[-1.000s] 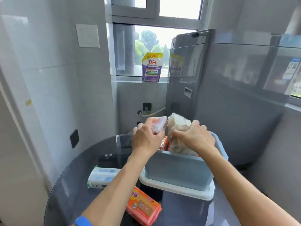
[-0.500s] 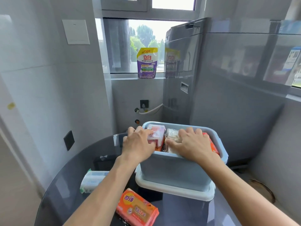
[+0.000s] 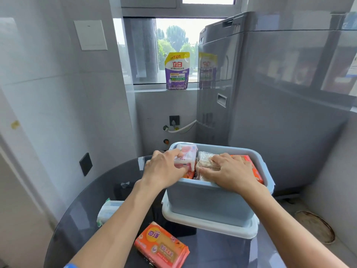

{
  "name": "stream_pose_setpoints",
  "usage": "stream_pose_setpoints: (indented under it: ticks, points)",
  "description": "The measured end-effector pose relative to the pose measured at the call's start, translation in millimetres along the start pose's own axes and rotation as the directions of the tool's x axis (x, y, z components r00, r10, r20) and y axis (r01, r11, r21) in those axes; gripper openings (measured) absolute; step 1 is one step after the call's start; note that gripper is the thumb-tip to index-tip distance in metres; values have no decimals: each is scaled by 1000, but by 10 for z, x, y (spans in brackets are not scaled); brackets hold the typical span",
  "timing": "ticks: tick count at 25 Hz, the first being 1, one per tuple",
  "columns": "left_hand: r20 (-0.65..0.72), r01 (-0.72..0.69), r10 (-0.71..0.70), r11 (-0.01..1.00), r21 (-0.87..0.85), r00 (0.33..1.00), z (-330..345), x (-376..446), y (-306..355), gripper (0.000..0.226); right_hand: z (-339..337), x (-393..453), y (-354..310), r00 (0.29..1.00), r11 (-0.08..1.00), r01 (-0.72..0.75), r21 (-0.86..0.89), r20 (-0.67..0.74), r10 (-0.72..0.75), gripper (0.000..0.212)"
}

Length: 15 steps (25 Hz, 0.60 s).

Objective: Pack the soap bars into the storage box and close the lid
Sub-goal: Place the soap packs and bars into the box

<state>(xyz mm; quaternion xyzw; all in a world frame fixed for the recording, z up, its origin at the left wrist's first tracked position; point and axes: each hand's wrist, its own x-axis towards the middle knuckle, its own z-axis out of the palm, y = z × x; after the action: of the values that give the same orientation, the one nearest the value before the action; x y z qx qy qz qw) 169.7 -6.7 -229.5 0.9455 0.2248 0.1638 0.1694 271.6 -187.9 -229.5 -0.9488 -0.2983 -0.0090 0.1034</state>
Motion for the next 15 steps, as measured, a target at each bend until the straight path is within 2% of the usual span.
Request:
stream_pose_setpoints:
  ticks: [2, 4, 5, 6, 7, 8, 9, 10, 11, 12, 13, 14, 15]
  points:
    - [-4, -21, 21, 1000, -5, 1000, -2, -31, -49, 56, -58, -70, -39, 998, 999, -2, 38, -56, 4, 60]
    - [22, -105, 112, 973, -204, 993, 21, -146, -143, 51, -77, -168, -98, 956, 997, 47, 63, -293, -27, 38]
    - [11, -139, 153, 926, -351, 988, 52, -264, -238, 49, -34, -253, -140, 894, 993, 108, 46, -441, -77, 28]
    - [-16, -143, 153, 873, -466, 988, 79, -388, -368, 48, 37, -367, -202, 801, 978, 207, 27, -579, -153, 19]
    - [-37, -120, 118, 845, -522, 992, 82, -503, -535, 50, 117, -510, -308, 683, 940, 341, 8, -689, -242, 13]
    - [-24, -79, 78, 854, -514, 997, 68, -576, -734, 54, 209, -652, -438, 585, 880, 474, -27, -737, -338, 11]
    - [41, -13, 35, 895, -446, 999, 54, -622, -967, 61, 317, -781, -584, 516, 799, 595, -84, -723, -460, 9]
    - [153, 66, -20, 951, -301, 988, 29, -650, -1179, 69, 422, -887, -738, 503, 724, 678, -129, -636, -585, 9]
    - [278, 131, -98, 986, -104, 956, -5, -700, -1383, 78, 560, -971, -907, 560, 681, 723, -118, -478, -677, 12]
    - [378, 155, -170, 985, 72, 910, -32, -747, -1541, 88, 686, -1034, -1048, 664, 704, 708, -51, -290, -689, 19]
    - [447, 146, -219, 970, 193, 867, -21, -787, -1633, 96, 799, -1071, -1124, 769, 773, 634, 16, -110, -629, 29]
    - [472, 136, -248, 956, 259, 846, 4, -815, -1696, 99, 911, -1079, -1156, 838, 839, 542, 41, 48, -544, 42]
    - [445, 143, -265, 947, 289, 856, 30, -830, -1757, 98, 1013, -1071, -1175, 861, 877, 481, 27, 176, -477, 55]
